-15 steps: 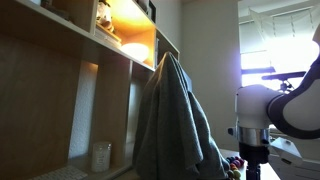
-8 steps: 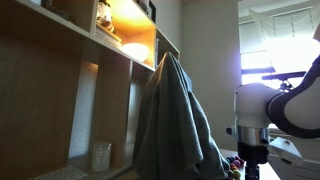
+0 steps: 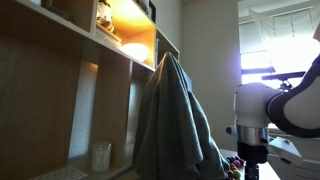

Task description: Take the object and put it in the bag

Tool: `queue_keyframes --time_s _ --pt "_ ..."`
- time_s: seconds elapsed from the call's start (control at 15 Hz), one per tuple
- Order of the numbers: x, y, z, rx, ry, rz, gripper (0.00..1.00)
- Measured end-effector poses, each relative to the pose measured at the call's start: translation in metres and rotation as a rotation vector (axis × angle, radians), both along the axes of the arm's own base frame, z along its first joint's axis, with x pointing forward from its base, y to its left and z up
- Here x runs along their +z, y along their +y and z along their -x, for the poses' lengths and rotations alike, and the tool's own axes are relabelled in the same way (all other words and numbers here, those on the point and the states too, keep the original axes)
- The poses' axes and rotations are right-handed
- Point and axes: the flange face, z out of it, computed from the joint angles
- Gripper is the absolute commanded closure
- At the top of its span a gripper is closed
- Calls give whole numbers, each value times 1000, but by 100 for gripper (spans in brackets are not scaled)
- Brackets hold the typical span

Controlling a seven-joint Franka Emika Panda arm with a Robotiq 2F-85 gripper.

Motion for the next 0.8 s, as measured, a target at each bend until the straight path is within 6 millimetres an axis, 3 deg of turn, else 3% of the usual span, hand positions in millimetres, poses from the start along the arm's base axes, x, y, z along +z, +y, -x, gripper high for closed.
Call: queue_keyframes --time_s 0.47,0.8 --pt "13 21 1 52 -52 6 75" --pt "33 40 16 124 -128 22 75"
